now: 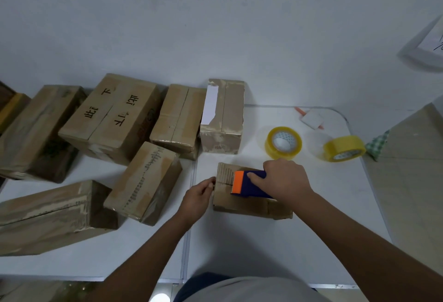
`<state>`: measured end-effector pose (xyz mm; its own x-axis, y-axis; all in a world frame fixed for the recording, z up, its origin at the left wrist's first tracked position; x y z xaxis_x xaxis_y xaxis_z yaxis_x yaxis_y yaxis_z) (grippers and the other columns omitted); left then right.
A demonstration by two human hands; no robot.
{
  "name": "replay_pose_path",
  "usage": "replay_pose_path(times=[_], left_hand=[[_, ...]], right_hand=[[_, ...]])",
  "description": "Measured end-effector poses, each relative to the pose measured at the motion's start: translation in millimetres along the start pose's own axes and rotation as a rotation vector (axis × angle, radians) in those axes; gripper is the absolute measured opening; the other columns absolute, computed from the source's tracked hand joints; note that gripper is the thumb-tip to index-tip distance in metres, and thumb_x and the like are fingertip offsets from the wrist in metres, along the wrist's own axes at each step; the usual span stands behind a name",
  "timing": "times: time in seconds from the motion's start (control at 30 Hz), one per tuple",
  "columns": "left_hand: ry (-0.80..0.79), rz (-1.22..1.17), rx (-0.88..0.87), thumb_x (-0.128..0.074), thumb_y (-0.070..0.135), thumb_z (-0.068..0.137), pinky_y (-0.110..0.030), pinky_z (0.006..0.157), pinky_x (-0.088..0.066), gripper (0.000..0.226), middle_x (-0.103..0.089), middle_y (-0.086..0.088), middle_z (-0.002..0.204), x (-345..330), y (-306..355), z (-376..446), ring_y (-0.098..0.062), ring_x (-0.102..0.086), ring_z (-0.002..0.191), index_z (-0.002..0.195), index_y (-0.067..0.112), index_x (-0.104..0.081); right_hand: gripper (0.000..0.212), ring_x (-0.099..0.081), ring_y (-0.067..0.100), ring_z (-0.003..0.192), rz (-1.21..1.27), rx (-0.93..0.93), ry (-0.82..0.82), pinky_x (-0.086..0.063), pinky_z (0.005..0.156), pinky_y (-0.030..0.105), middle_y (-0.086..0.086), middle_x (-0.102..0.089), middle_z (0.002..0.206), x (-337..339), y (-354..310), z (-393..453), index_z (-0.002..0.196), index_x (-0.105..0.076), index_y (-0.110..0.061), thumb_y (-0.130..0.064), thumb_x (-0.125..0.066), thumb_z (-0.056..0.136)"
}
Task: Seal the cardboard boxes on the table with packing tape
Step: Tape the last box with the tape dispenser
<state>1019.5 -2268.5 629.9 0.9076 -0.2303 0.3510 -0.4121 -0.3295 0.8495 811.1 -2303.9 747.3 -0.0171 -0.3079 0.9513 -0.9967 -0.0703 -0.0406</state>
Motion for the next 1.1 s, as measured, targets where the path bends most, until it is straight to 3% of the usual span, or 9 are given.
replay_pose_path(times=[0.07, 0.13, 0.2, 0.27, 0.37, 0.57, 0.73, 0.83, 1.1], left_hand=[[-0.034, 0.127, -0.041, -0.044, 0.043, 0.103, -0.029, 0.109, -0.034, 0.054, -0.041, 0.007, 0.153, 7.4, 14.0, -3.5, -0.012, -0.038, 0.141, 0.154, 0.027, -0.033], [-0.126, 0.374, -0.21, -0.052, 0.057, 0.094, -0.032, 0.115, -0.025, 0.082, -0.018, 0.012, 0.16, 6.9, 38.8, -2.1, -0.007, -0.017, 0.146, 0.159, 0.026, -0.013], [-0.297, 0.718, -0.42, -0.058, 0.07, 0.082, -0.034, 0.122, -0.001, 0.109, 0.008, 0.008, 0.165, -10.5, 53.9, 3.9, -0.009, 0.009, 0.15, 0.159, 0.022, 0.003], [-0.39, 0.917, -0.523, -0.061, 0.078, 0.074, -0.035, 0.12, 0.013, 0.125, 0.02, 0.001, 0.164, -27.5, 52.8, 16.4, -0.015, 0.022, 0.15, 0.158, 0.019, 0.011], [-0.374, 0.933, -0.534, -0.064, 0.079, 0.072, -0.038, 0.122, 0.011, 0.128, 0.01, -0.003, 0.166, -36.2, 48.5, 31.9, -0.018, 0.016, 0.152, 0.158, 0.018, 0.009], [-0.322, 0.803, -0.594, -0.068, 0.078, 0.067, -0.041, 0.121, -0.021, 0.115, -0.024, 0.004, 0.156, -28.3, 51.6, 34.7, -0.014, -0.02, 0.144, 0.155, 0.025, -0.018], [-0.321, 0.882, -0.588, -0.068, 0.075, 0.07, -0.039, 0.124, -0.007, 0.116, -0.018, 0.002, 0.159, -28.7, 52.0, 33.7, -0.016, -0.014, 0.146, 0.157, 0.021, -0.012], [-0.327, 0.876, -0.56, -0.069, 0.076, 0.069, -0.034, 0.123, -0.008, 0.117, -0.016, 0.004, 0.159, -29.9, 51.8, 34.0, -0.014, -0.011, 0.145, 0.157, 0.022, -0.012], [-0.334, 0.926, -0.533, -0.059, 0.084, 0.064, -0.031, 0.121, -0.004, 0.121, -0.015, 0.004, 0.16, -27.7, 55.2, 25.7, -0.013, -0.011, 0.146, 0.157, 0.024, -0.01]], right_hand=[[0.05, -0.06, 0.017, 0.075, -0.008, 0.008, -0.005, -0.045, 0.063, 0.028, 0.0, -0.062, 0.082, -0.2, -0.5, 0.4, 0.086, -0.057, -0.019, -0.066, -0.041, 0.092], [0.049, -0.059, 0.017, 0.074, -0.006, 0.013, -0.01, -0.043, 0.062, 0.028, -0.001, -0.06, 0.081, 0.6, -1.2, 1.9, 0.085, -0.056, -0.019, -0.065, -0.041, 0.092], [0.049, -0.058, 0.017, 0.074, -0.009, 0.018, -0.017, -0.041, 0.062, 0.027, -0.001, -0.058, 0.079, 1.2, -1.5, 3.2, 0.086, -0.057, -0.019, -0.064, -0.041, 0.093], [0.051, -0.059, 0.017, 0.075, -0.029, 0.023, -0.029, -0.04, 0.06, 0.026, -0.001, -0.059, 0.08, 1.4, -1.0, 4.1, 0.088, -0.06, -0.018, -0.065, -0.041, 0.093], [0.057, -0.06, 0.017, 0.077, -0.073, 0.035, -0.056, -0.04, 0.06, 0.026, -0.001, -0.06, 0.081, 1.9, 0.3, 7.7, 0.088, -0.06, -0.017, -0.07, -0.039, 0.091], [0.06, -0.051, 0.012, 0.063, 0.059, 0.012, -0.168, -0.042, 0.062, 0.029, -0.003, -0.052, 0.07, 8.9, 20.7, 8.3, 0.068, -0.047, -0.02, -0.078, -0.043, 0.084], [0.066, -0.053, 0.014, 0.062, 0.114, -0.028, -0.153, -0.04, 0.059, 0.029, -0.001, -0.055, 0.067, 8.4, 74.6, -9.4, 0.066, -0.052, -0.016, -0.08, -0.047, 0.079], [0.065, -0.053, 0.014, 0.06, 0.153, -0.053, -0.173, -0.037, 0.056, 0.028, -0.002, -0.054, 0.063, -5.5, 109.8, -21.7, 0.064, -0.051, -0.017, -0.08, -0.046, 0.08], [0.062, -0.054, 0.014, 0.064, 0.197, -0.017, -0.154, -0.037, 0.056, 0.029, -0.002, -0.055, 0.068, -27.7, 116.0, -22.4, 0.069, -0.056, -0.019, -0.079, -0.044, 0.082]])
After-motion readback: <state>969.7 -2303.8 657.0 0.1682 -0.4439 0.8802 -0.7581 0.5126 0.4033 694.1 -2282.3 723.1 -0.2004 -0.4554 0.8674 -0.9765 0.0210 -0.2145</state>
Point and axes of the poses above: each hand's wrist, its own z-axis towards the middle knuckle, its own x-axis out of the back of the hand, y = z × x, the point moved 6 cm from there along z, towards the middle knuckle
